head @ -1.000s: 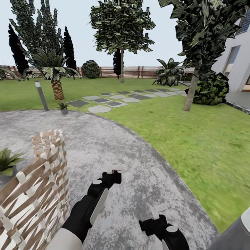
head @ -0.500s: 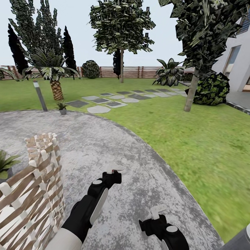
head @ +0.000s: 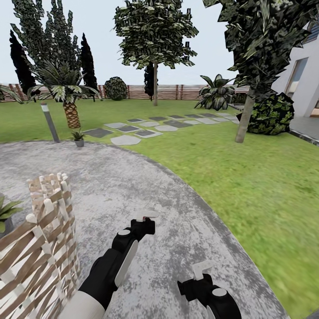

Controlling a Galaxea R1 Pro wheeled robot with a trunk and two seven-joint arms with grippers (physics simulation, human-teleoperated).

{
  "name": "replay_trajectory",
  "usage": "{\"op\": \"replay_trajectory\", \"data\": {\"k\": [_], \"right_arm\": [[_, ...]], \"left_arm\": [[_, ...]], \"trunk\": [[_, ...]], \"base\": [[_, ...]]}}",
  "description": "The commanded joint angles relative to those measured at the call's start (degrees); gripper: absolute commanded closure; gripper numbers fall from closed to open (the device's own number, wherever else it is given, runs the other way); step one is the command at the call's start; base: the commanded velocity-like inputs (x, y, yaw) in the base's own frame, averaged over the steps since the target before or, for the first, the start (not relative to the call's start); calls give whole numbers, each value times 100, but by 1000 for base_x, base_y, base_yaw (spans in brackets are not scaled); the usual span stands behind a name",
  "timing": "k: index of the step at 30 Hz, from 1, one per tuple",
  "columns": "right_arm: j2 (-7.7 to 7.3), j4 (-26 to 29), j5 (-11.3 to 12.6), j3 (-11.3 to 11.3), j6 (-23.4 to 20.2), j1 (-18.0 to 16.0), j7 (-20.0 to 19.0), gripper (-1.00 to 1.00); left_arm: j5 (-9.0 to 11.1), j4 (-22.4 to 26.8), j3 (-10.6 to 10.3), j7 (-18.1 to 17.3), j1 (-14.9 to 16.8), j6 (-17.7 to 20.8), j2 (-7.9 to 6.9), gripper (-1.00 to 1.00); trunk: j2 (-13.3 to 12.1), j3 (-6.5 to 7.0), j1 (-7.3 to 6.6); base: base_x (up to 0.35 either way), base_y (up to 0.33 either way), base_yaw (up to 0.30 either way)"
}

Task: Pick up the pesticide atomizer in the garden and spray insectifuge to fully cover both potted plants in the garden.

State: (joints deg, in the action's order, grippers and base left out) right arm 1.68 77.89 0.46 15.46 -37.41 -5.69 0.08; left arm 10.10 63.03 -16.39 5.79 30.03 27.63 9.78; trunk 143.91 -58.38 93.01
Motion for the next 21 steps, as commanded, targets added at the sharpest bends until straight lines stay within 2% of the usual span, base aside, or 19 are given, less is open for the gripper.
{"op": "replay_trajectory", "data": {"k": [1, 8, 12, 21], "right_arm": [[0, 7, 5, 1, -29, -3, 1, -100], [2, 7, 2, 1, -29, -3, 1, -100], [1, 7, 2, 1, -29, -3, 1, -100], [0, 7, 1, 1, -29, -3, 1, -100]], "left_arm": [[63, 8, -13, 54, 3, 23, -2, 100], [68, 8, -13, 54, 3, 23, -2, 100], [69, 8, -13, 54, 3, 23, -2, 100], [63, 8, -13, 54, 3, 23, -2, 100]], "trunk": [[2, -6, 0], [2, -6, 0], [2, -6, 0], [2, -6, 0]], "base": [[103, 0, 0], [44, 0, 0], [239, 0, 0], [93, 0, 0]]}}
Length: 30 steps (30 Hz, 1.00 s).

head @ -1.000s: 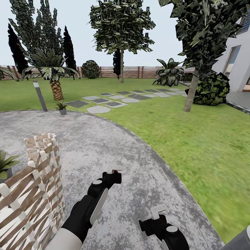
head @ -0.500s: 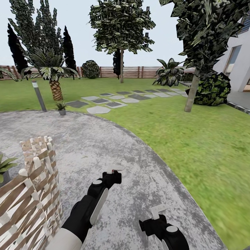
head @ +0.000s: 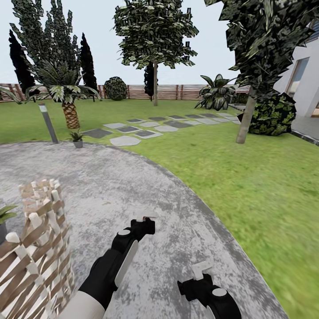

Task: Pick up the pesticide atomizer in the garden and spray insectifuge to fully cover both potted plants in the garden.

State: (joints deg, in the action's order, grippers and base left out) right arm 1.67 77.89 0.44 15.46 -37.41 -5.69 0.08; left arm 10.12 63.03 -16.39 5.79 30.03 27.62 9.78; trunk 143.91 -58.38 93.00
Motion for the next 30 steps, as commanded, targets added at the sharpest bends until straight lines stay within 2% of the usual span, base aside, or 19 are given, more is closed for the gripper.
{"op": "replay_trajectory", "data": {"k": [1, 5, 12, 30], "right_arm": [[0, 7, 2, 1, -29, -3, 1, -100], [2, 7, 4, 1, -29, -3, 1, -100], [0, 7, 5, 1, -29, -3, 1, -100], [0, 7, 4, 1, -29, -3, 1, -100]], "left_arm": [[61, 8, -13, 54, 3, 24, -2, 100], [61, 8, -13, 54, 3, 24, -2, 100], [61, 8, -13, 54, 3, 24, -2, 100], [61, 9, -21, 54, 3, 24, -2, 100]], "trunk": [[2, -6, 1], [2, -6, 1], [2, -6, 1], [2, -6, 1]], "base": [[272, 0, 0], [265, 0, 0], [60, 0, 0], [164, 0, 0]]}}
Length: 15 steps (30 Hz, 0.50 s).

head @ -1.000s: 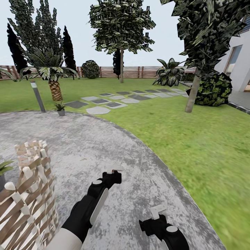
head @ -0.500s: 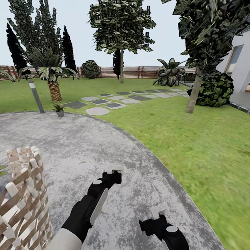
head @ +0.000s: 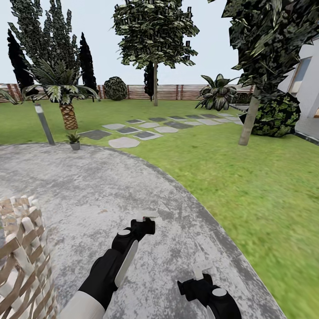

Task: Pick up the pesticide atomizer in the garden and spray insectifuge to fully cover both potted plants in the garden.

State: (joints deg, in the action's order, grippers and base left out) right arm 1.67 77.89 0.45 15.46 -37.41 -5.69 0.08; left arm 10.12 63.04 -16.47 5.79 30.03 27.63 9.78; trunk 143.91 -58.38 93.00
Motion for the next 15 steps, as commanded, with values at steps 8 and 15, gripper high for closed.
{"op": "replay_trajectory", "data": {"k": [8, 15], "right_arm": [[0, 7, 5, 1, -29, -3, 1, -100], [1, 7, 5, 1, -29, -3, 1, -100]], "left_arm": [[62, 6, -27, 54, 3, 23, -2, 100], [60, 8, -31, 54, 3, 23, -2, 100]], "trunk": [[2, -6, 1], [2, -6, 1]], "base": [[77, -10, 0], [142, -84, 0]]}}
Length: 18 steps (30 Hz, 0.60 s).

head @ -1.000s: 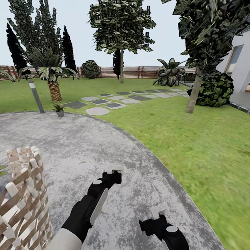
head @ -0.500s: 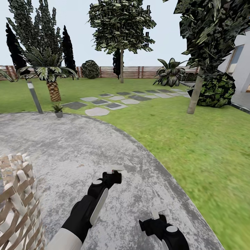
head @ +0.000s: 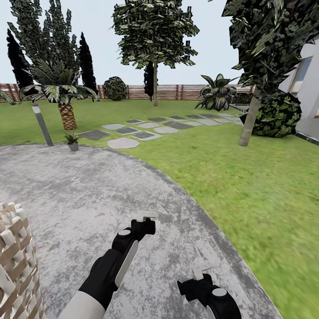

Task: Pick up the pesticide atomizer in the garden and spray insectifuge to fully cover both potted plants in the garden.

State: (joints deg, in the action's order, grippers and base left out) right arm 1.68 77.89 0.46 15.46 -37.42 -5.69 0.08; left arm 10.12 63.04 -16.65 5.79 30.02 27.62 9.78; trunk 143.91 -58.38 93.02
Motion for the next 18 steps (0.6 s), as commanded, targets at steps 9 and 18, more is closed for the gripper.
{"op": "replay_trajectory", "data": {"k": [9, 18], "right_arm": [[0, 7, 3, 1, -29, -3, 1, -100], [-1, 7, 4, 1, -29, -3, 1, -100]], "left_arm": [[60, 8, -13, 54, 3, 24, -2, 100], [61, 6, -13, 54, 3, 24, -2, 100]], "trunk": [[2, -6, -1], [2, -6, -1]], "base": [[69, -44, 0], [76, -25, 0]]}}
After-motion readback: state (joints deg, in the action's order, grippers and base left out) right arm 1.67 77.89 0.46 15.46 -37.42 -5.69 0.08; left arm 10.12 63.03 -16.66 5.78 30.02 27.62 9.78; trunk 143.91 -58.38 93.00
